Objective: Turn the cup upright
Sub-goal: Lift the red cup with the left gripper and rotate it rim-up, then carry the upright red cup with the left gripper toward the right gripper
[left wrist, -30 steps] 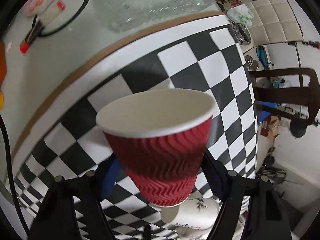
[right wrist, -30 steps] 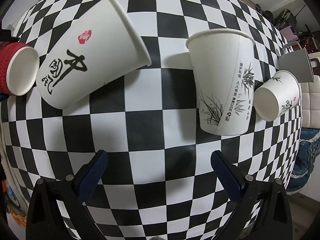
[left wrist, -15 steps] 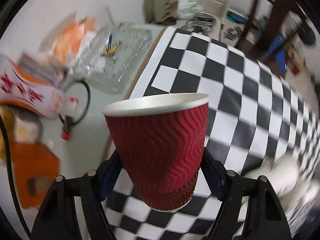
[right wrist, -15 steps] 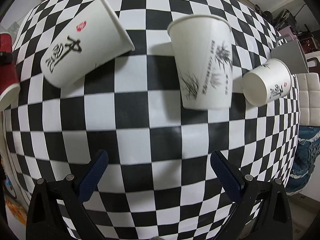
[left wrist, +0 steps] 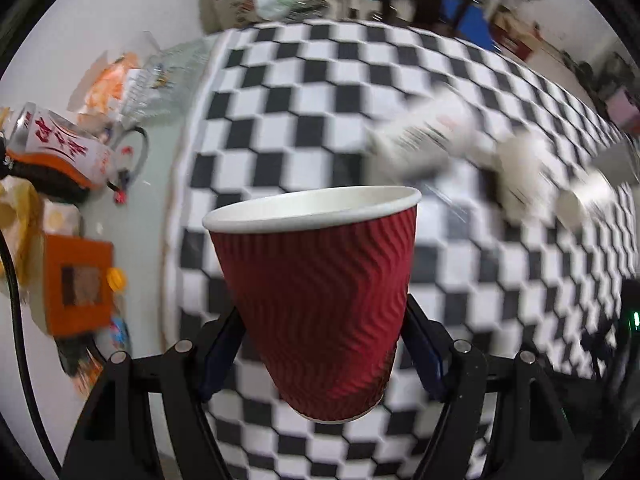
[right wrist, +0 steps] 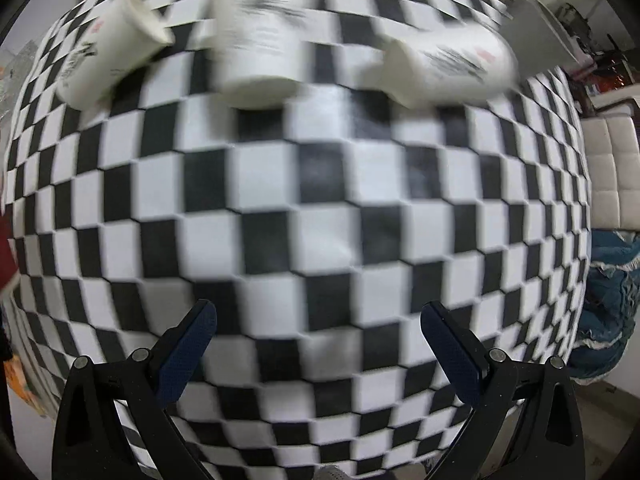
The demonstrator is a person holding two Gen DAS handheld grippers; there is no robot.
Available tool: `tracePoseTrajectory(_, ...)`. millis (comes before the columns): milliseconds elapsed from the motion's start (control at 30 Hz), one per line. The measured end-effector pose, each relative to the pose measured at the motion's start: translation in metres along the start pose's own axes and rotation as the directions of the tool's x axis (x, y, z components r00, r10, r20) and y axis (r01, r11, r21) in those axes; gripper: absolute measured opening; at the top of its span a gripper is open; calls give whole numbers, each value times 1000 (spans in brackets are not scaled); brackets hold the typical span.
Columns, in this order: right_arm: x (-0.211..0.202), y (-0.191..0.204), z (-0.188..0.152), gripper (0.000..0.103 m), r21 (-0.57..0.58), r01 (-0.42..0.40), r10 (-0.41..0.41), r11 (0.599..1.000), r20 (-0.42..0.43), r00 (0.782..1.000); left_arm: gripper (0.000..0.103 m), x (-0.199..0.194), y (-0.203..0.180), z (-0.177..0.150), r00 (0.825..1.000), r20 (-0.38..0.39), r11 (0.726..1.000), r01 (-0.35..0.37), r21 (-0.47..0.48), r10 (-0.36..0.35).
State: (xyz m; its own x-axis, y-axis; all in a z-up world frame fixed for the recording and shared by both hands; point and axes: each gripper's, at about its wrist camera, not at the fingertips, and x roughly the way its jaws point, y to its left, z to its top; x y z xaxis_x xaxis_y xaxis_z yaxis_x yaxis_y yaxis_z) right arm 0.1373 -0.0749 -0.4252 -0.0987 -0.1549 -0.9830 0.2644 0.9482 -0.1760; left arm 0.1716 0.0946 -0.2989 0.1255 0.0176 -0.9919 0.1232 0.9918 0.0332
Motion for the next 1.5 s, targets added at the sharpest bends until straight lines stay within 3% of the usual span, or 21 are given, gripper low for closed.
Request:
tracePoseTrajectory(200,8,-88,-41,103,85,18,-16,996,-25,1000,73,-5,-81,-54,994,-81,994,83,74,-77)
tracePoseTrajectory(400,35,-174,-55,103,184,32,-18,982,-77,997,73,8,-164,-99,979,-173,978,140,154,-113)
tracePoseTrajectory(600,60,-234,-75,103,236,36,-9,971,-115,993,73,32,-218,-120,956,-264,969,177,170,-128)
tracePoseTrajectory(900,69,-248,-79,103,229,30,-2,973,-125,992,75,66,-250,-121,945,-316,974,145,172,-85)
tracePoseTrajectory(1033,75,-252,-77,103,215,30,-5,976,-117,993,79,74,-256,-122,952,-298,980,118,160,-66)
tracePoseTrajectory(1100,74,-251,-76,103,209,30,-7,977,-112,994,93,78,-258,-121,956,-287,983,110,149,-63)
tracePoseTrajectory(1500,79,-265,-71,103,206,7,11,979,-88,996,98,64,-257,-123,986,-163,992,45,117,-26)
